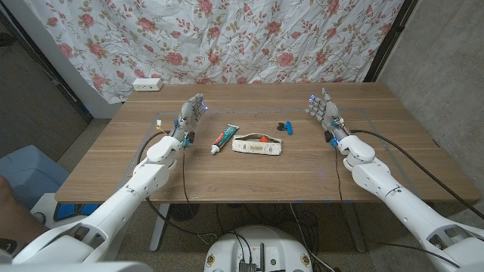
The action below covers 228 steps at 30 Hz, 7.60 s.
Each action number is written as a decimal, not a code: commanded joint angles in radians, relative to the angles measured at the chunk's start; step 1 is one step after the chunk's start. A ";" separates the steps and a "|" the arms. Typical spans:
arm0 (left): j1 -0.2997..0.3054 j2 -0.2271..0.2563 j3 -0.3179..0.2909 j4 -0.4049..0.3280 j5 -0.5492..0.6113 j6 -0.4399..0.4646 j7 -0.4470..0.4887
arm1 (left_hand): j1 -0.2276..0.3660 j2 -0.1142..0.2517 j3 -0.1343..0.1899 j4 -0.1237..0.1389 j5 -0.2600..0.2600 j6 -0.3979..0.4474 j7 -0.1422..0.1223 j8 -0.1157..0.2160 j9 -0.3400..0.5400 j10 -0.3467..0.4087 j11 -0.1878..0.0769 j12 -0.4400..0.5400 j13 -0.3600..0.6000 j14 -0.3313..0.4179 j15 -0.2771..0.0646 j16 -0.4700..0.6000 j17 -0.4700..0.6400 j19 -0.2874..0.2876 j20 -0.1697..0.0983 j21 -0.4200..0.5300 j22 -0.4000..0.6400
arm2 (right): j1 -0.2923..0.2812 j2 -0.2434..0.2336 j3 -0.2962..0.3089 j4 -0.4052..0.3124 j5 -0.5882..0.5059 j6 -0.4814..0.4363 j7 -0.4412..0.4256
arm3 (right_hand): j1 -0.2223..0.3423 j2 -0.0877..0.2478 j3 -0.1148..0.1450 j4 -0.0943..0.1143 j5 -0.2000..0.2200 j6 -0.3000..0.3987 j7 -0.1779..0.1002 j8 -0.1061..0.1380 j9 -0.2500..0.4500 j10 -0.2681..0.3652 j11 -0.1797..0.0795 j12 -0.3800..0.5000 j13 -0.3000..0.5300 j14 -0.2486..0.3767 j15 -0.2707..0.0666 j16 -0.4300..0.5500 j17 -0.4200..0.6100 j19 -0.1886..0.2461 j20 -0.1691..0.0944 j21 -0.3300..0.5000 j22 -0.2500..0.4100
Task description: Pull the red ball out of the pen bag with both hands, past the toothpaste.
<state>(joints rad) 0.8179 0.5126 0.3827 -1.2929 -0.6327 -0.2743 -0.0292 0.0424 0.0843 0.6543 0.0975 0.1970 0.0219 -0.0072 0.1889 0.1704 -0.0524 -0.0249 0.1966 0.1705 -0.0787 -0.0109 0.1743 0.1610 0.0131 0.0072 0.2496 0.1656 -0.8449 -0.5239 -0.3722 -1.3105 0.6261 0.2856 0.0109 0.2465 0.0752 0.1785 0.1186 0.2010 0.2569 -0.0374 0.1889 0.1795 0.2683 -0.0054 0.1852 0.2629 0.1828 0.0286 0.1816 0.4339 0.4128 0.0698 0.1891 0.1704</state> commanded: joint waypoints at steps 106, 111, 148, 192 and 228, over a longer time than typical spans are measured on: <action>-0.176 0.352 0.355 -0.830 1.137 0.834 -0.114 | 0.663 -0.159 -0.014 -0.287 -0.022 0.832 -0.137 0.055 0.006 0.462 -0.167 0.014 0.004 0.365 -0.100 0.012 0.006 0.310 -0.027 -0.050 0.007 | 0.019 -0.019 0.007 0.117 -0.081 0.126 -0.009 | 0.030 0.040 0.048 -0.052 0.006 0.035 -0.006 0.008 0.002 0.006 -0.005 0.009 -0.042 0.009 -0.017 0.013 -0.069 0.000 -0.041 0.002 -0.001; -0.176 0.328 0.386 -0.832 1.223 0.870 -0.127 | 0.694 -0.177 -0.029 -0.285 -0.023 0.871 -0.142 0.052 0.005 0.490 -0.174 0.014 0.003 0.389 -0.108 0.014 0.005 0.316 -0.034 -0.051 0.006 | 0.021 -0.023 0.006 0.114 -0.083 0.119 -0.010 | 0.029 0.041 0.049 -0.053 0.006 0.035 -0.006 0.008 0.002 0.005 -0.007 0.008 -0.043 0.008 -0.017 0.013 -0.071 0.000 -0.041 0.001 -0.001; -0.135 0.118 0.516 -0.732 1.750 0.946 -0.254 | 0.776 -0.215 -0.089 -0.278 -0.022 0.982 -0.123 0.033 0.006 0.545 -0.172 0.004 0.003 0.436 -0.131 0.012 0.006 0.309 -0.043 -0.060 0.005 | 0.009 -0.031 0.015 0.093 -0.072 0.094 -0.023 | 0.025 0.045 0.057 -0.060 0.005 0.040 -0.008 0.006 0.002 0.007 -0.007 0.010 -0.051 0.007 -0.020 0.015 -0.086 0.002 -0.037 0.002 -0.001; -0.056 0.046 0.501 -0.620 1.818 0.931 -0.143 | 0.835 -0.209 -0.129 -0.271 -0.021 1.041 -0.119 0.021 0.011 0.594 -0.178 0.002 0.004 0.488 -0.150 0.014 0.007 0.327 -0.045 -0.057 0.006 | 0.022 -0.022 0.013 0.118 -0.070 0.096 -0.022 | 0.015 0.045 0.064 -0.067 0.003 0.050 -0.008 0.007 0.002 0.012 -0.005 0.012 -0.057 0.008 -0.017 0.018 -0.101 0.002 -0.035 0.002 0.000; -0.071 0.008 0.548 -0.533 1.800 0.938 -0.062 | 0.850 -0.190 -0.153 -0.266 -0.021 1.077 -0.122 0.019 0.014 0.623 -0.177 0.001 0.004 0.509 -0.154 0.015 0.007 0.326 -0.045 -0.057 0.006 | -0.006 -0.037 0.022 0.088 -0.063 0.093 -0.029 | 0.009 0.046 0.071 -0.073 0.002 0.052 -0.010 0.005 0.002 0.012 -0.006 0.012 -0.060 0.008 -0.017 0.020 -0.113 0.001 -0.035 0.001 0.000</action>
<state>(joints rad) 0.7517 0.5261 0.9166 -1.8447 1.1708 0.6568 -0.1108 0.8845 -0.1080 0.5050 -0.1701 0.1738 1.0891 -0.1294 0.2127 0.1793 0.5573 -0.2018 0.2004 0.1698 0.4203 -0.0448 0.1849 0.1651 0.3310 -0.0393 0.1951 0.1700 -0.8377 -0.5519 -0.3559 -1.2076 0.5600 0.3795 -0.0150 0.2608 0.1188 0.2474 0.0496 0.2010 0.3000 -0.0448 0.1933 0.1789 0.2750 -0.0126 0.1925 0.1998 0.1877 0.0125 0.1964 0.3201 0.4123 0.0340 0.1890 0.1678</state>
